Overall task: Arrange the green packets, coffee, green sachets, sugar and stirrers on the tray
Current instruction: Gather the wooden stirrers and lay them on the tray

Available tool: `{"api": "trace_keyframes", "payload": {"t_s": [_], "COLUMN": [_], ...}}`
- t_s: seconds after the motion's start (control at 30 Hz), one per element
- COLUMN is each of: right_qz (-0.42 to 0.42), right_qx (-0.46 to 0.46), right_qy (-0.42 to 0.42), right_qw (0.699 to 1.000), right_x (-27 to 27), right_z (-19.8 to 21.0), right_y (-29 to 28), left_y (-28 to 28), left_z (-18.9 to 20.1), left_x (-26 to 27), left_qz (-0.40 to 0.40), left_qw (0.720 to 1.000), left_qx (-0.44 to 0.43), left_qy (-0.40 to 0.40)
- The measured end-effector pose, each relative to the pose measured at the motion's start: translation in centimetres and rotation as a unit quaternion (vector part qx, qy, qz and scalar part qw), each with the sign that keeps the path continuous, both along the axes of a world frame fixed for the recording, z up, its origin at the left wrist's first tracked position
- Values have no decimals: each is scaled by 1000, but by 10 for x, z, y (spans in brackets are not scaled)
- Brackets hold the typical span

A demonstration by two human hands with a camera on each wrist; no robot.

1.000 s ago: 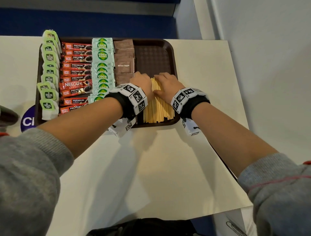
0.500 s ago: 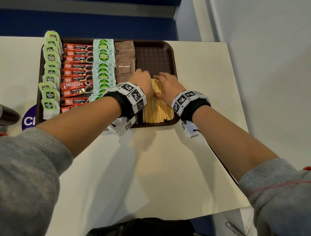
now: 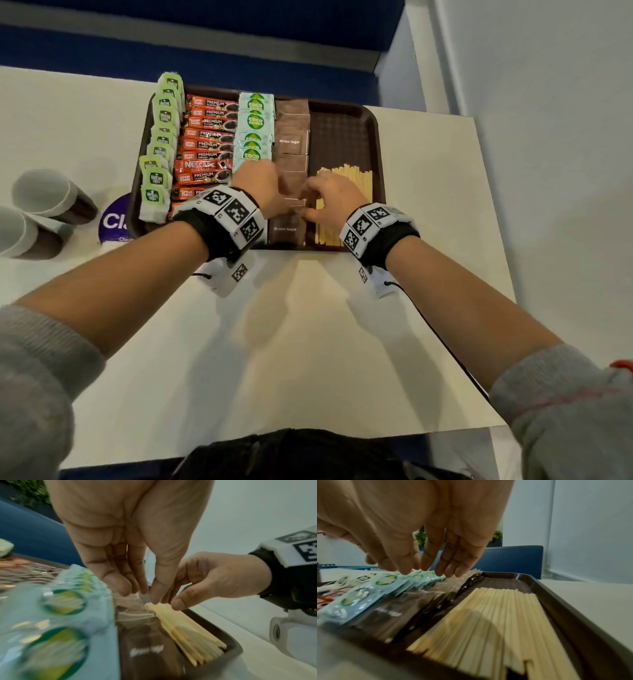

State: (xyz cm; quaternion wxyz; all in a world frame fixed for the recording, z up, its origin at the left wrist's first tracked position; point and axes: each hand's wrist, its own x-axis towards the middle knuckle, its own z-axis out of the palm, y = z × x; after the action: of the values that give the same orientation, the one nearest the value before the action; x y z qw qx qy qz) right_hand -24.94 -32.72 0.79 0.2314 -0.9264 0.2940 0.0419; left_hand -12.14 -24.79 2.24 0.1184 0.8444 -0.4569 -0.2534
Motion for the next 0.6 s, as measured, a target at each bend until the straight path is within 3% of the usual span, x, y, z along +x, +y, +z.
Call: {"api": "trace_keyframes", "payload": {"t_s": [0.2, 0.43, 0.6], "right_qz": [43, 4, -18], "right_qx": [15, 10, 10], "right_qy": [58, 132, 119], "right_qw": [997, 991, 993], "right_x": [9, 2, -3], "right_z": [-1, -10, -12], "right_y": [41, 59, 63], "left_y": [60, 95, 103], "left_z": [-10, -20, -25], "left_x": [16, 28, 29], "left_qz": [-16, -59, -73], "left_qw": [999, 995, 996], "left_qx": [44, 76, 44], "left_qy": [9, -11, -29]}}
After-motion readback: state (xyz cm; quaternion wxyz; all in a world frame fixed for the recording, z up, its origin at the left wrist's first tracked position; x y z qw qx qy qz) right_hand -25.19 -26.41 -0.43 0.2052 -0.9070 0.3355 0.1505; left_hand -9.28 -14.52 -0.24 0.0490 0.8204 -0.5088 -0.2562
